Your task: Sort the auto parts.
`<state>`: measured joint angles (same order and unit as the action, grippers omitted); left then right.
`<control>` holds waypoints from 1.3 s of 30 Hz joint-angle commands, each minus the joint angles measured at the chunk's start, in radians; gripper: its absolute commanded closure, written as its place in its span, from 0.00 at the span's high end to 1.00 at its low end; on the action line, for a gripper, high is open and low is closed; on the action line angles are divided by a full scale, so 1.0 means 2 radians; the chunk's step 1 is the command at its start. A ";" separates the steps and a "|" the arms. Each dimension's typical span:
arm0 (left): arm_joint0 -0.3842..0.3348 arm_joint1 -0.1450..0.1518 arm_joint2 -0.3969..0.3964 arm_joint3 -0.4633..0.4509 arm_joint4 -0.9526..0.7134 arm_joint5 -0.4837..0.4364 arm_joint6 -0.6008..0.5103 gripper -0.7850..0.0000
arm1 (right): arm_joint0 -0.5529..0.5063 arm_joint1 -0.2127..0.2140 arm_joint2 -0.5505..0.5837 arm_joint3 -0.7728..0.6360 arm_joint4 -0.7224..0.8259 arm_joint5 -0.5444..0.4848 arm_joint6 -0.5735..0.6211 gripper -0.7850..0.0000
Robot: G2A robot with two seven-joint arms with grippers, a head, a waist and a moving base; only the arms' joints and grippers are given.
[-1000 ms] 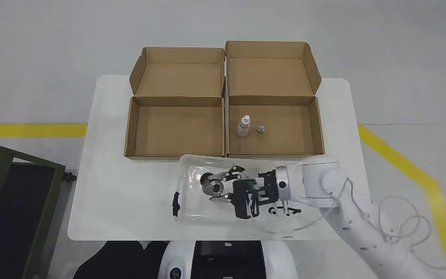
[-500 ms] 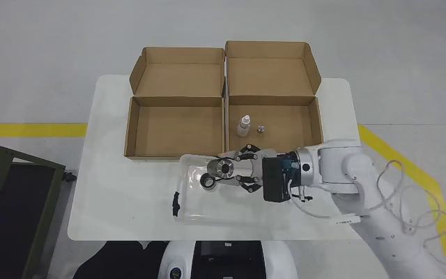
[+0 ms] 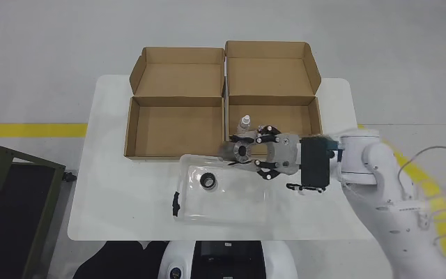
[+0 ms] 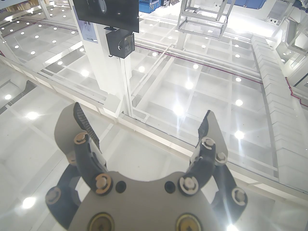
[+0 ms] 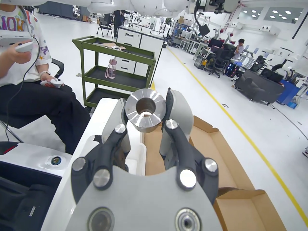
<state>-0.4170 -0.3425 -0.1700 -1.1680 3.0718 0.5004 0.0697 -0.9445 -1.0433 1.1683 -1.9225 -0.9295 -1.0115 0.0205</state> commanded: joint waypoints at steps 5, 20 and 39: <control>0.000 0.000 0.000 0.000 0.000 0.000 0.000 1.00 | -0.001 0.000 0.017 -0.003 0.008 0.007 -0.020 0.00; 0.000 0.000 0.000 0.000 0.000 0.000 0.000 1.00 | 0.005 -0.005 -0.005 0.007 -0.008 0.012 -0.005 0.00; 0.000 0.000 0.000 0.000 0.000 0.000 0.000 1.00 | 0.065 -0.031 -0.126 0.077 -0.041 0.076 0.084 0.00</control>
<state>-0.4170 -0.3425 -0.1700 -1.1680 3.0718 0.5004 0.0697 -0.8177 -1.1020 0.9251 -1.7763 -1.0086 -0.8655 0.1825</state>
